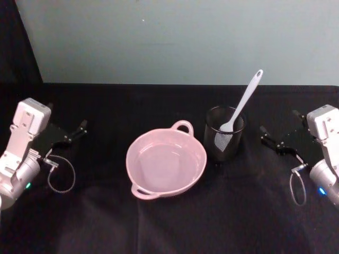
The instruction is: Use the one hand to pick up the spoon and stir the clear water in the bowl.
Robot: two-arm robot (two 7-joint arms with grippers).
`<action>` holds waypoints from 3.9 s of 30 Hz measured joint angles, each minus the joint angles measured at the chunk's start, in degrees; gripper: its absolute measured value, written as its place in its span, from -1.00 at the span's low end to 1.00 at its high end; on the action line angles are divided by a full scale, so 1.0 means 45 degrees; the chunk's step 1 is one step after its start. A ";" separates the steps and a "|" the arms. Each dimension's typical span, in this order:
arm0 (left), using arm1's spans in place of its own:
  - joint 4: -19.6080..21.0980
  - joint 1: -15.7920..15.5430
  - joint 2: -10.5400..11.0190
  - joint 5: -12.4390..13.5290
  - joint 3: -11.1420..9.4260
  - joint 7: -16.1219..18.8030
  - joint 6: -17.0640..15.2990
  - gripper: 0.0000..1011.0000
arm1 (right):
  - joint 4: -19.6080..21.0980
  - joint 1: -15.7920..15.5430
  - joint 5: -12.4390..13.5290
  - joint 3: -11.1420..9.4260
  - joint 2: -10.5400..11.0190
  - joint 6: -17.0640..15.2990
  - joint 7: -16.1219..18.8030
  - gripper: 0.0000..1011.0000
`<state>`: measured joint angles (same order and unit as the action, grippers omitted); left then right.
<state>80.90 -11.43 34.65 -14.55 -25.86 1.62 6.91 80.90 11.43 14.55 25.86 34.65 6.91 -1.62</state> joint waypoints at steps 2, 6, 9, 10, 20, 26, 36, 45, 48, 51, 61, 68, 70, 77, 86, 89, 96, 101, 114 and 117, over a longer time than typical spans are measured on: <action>0.0000 0.0000 0.0000 0.0000 0.0000 0.0000 0.0000 1.00 | -0.0001 0.0000 0.0000 0.0000 0.0000 0.0000 0.0000 0.98; 0.0000 -0.0001 0.0000 0.0000 0.0000 0.0000 0.0000 1.00 | -0.0001 0.0000 0.0000 0.0000 0.0000 0.0000 0.0001 0.98; 0.0000 -0.0001 0.0000 0.0000 0.0000 0.0000 0.0000 1.00 | 0.0000 0.0000 0.0000 0.0000 0.0000 0.0000 0.0001 0.98; 0.0000 -0.0001 0.0000 -0.0001 0.0000 0.0000 0.0000 1.00 | 0.0000 0.0000 0.0000 0.0000 0.0000 0.0000 0.0000 0.98; 0.0000 -0.0001 0.0000 0.0000 -0.0001 0.0000 0.0000 1.00 | 0.0719 -0.0514 0.0778 -0.0658 0.0119 0.0055 0.0567 0.98; 0.0000 0.0000 0.0000 0.0000 0.0000 0.0000 0.0000 1.00 | 0.1747 -0.1308 0.2616 -0.1693 0.0263 0.0010 0.1669 0.98; 0.0000 -0.0001 0.0000 0.0000 0.0000 0.0000 0.0000 1.00 | 0.2366 -0.1862 0.6240 -0.3029 -0.0255 -0.0985 0.3780 0.98; 0.0000 0.0000 0.0000 -0.0001 0.0000 0.0000 0.0000 1.00 | 0.1866 -0.1191 0.9165 -0.3528 -0.1064 -0.3156 0.4379 0.98; 0.0000 0.0000 0.0000 0.0000 0.0000 0.0000 0.0000 1.00 | 0.1582 -0.0813 0.9701 -0.3447 -0.1227 -0.3635 0.4283 0.98; 0.0000 -0.0001 0.0000 0.0000 0.0000 0.0000 0.0000 1.00 | 0.1319 -0.0452 1.0027 -0.3293 -0.1326 -0.4006 0.4122 0.98; 0.0000 0.0000 0.0000 0.0000 0.0000 0.0000 0.0000 1.00 | 0.0658 0.0658 0.9868 -0.2442 -0.1464 -0.4167 0.3475 0.98; 0.0000 -0.0001 0.0000 0.0000 -0.0001 0.0000 0.0000 1.00 | 0.0047 0.1364 0.9740 -0.1936 -0.1541 -0.4143 0.3401 0.98; 0.0000 0.0000 0.0000 0.0000 0.0000 -0.0001 0.0000 1.00 | -0.0125 0.1509 0.9726 -0.1842 -0.1550 -0.4130 0.3501 0.98; 0.0000 0.0000 0.0000 0.0000 0.0000 0.0000 0.0000 1.00 | -0.0862 0.2027 0.9700 -0.1554 -0.1617 -0.3967 0.4036 0.98; 0.0000 -0.0001 0.0000 0.0000 -0.0001 0.0000 0.0000 1.00 | -0.1282 0.2402 0.9702 -0.1356 -0.1704 -0.3902 0.4309 0.98; 0.0000 -0.0001 0.0000 0.0000 0.0000 0.0000 0.0000 1.00 | -0.1332 0.2480 0.9706 -0.1301 -0.1735 -0.3918 0.4328 0.98; 0.0000 -0.0001 -0.0001 0.0000 0.0000 0.0000 0.0000 1.00 | -0.1352 0.2521 0.9713 -0.1268 -0.1756 -0.3951 0.4329 0.98; 0.0000 -0.0001 0.0000 0.0000 0.0000 0.0000 0.0000 1.00 | -0.1342 0.2511 0.9716 -0.1278 -0.1753 -0.3952 0.4330 0.97; 0.0000 0.0000 0.0000 0.0000 0.0000 0.0000 0.0000 1.00 | -0.1324 0.2494 0.9734 -0.1295 -0.1742 -0.3951 0.4315 0.36; 0.0000 -0.0001 0.0000 0.0000 0.0000 0.0000 0.0000 1.00 | -0.1320 0.2491 0.9734 -0.1298 -0.1741 -0.3950 0.4314 0.17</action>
<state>80.90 -11.43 34.65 -14.55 -25.86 1.62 6.90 74.96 22.64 58.35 20.02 26.81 -10.87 17.79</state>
